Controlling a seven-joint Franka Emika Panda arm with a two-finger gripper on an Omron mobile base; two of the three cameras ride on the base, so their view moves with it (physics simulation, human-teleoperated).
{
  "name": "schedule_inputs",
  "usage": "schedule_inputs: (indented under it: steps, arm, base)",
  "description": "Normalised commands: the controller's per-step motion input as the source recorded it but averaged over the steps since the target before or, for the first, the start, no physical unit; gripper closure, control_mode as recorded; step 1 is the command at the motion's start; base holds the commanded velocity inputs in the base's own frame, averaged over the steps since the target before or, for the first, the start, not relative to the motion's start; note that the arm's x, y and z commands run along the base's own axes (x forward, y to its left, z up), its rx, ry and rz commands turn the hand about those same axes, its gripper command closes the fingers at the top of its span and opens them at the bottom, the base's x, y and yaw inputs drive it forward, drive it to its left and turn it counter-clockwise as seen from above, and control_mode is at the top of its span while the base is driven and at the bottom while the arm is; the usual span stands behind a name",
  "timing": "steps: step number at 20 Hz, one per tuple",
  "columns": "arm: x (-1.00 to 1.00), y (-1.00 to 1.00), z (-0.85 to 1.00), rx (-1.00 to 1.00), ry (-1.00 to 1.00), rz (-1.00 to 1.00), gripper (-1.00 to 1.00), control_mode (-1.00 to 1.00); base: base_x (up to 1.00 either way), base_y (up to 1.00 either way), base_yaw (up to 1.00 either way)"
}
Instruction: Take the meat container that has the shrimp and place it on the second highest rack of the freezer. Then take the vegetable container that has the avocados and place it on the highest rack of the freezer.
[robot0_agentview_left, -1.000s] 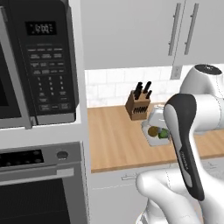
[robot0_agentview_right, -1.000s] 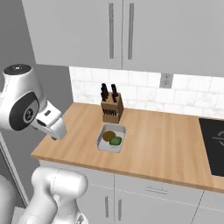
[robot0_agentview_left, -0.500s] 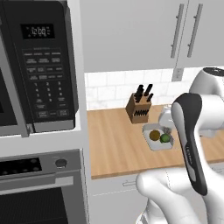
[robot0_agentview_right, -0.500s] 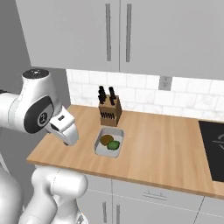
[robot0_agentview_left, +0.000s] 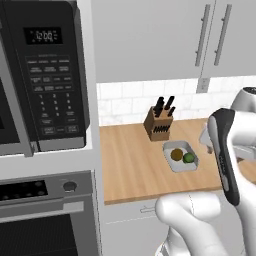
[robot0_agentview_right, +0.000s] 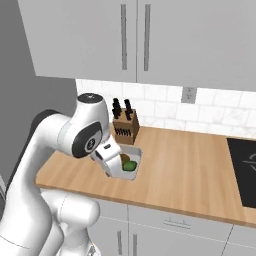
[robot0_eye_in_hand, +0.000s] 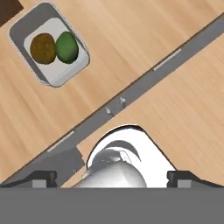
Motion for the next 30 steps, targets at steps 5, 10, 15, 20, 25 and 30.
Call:
schedule_inputs:
  steps: [5, 10, 15, 20, 25, 30]
  arm:
    - [0.71, -0.24, -0.63, 0.0, 0.0, -0.17, -1.0, -1.0]
    - [0.57, -0.03, -0.69, 0.0, 0.02, -0.07, -1.0, -1.0]
    - [0.52, 0.04, -0.42, 0.0, 0.0, -0.01, -1.0, -1.0]
    - [0.41, 0.06, -0.29, 0.01, 0.0, 0.0, -1.0, -1.0]
    - [0.34, 0.11, -0.32, 0.01, 0.0, 0.0, -1.0, -1.0]
    - [0.13, 0.05, -0.18, 0.0, 0.01, 0.0, -1.0, -1.0]
  base:
    - [0.0, 0.0, 0.0]
    - [0.0, 0.0, 0.0]
    - [0.0, 0.0, 0.0]
    - [0.0, 0.0, 0.0]
    - [0.0, 0.0, 0.0]
    - [0.0, 0.0, 0.0]
